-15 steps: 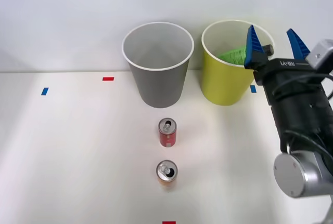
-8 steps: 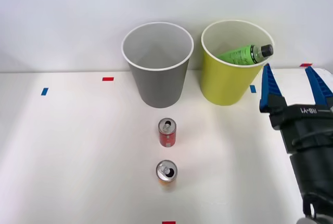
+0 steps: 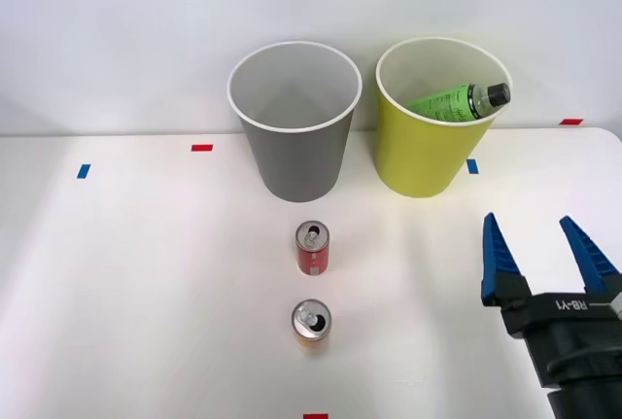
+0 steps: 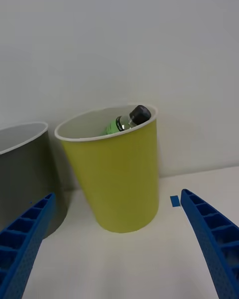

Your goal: Put cans in the gray bin, plastic bottles in the light green bin

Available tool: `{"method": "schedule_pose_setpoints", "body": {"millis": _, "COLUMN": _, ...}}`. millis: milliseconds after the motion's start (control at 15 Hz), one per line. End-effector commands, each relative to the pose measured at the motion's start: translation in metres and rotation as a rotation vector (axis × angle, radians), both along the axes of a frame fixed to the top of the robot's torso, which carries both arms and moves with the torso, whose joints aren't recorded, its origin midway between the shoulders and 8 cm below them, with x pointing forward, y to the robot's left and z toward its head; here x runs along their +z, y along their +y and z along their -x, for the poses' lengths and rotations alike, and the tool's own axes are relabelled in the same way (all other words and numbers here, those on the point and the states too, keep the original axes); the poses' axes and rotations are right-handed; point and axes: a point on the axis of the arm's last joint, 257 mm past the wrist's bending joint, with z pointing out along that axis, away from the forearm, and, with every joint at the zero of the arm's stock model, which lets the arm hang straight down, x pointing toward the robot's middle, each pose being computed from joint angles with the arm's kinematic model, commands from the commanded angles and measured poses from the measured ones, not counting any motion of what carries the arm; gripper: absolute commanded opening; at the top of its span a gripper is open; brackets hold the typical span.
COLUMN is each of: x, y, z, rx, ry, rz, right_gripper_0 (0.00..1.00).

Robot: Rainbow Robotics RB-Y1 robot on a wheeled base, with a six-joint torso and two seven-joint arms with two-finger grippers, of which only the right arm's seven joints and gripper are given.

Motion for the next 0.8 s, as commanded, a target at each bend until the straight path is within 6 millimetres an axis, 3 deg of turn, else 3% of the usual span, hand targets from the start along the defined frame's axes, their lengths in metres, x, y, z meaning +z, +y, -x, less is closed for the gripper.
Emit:
{"method": "schedule_pose_setpoints", "body": {"millis": 67, "x": -0.019, "y": -0.002, "z": 0.012, "rx": 0.006, "ry": 0.059, "rz": 0.021, "right_gripper_0": 0.85}}
{"method": "schedule_pose_setpoints", "body": {"millis": 467, "x": -0.079, "y": -0.016, "z": 0.017, "rx": -0.027, "ry": 0.076, "rz": 0.049, "right_gripper_0": 0.85}}
{"method": "schedule_pose_setpoints", "body": {"millis": 800, "x": -0.086, "y": -0.004, "z": 0.011, "rx": -0.026, "ry": 0.059, "rz": 0.064, "right_gripper_0": 0.85}}
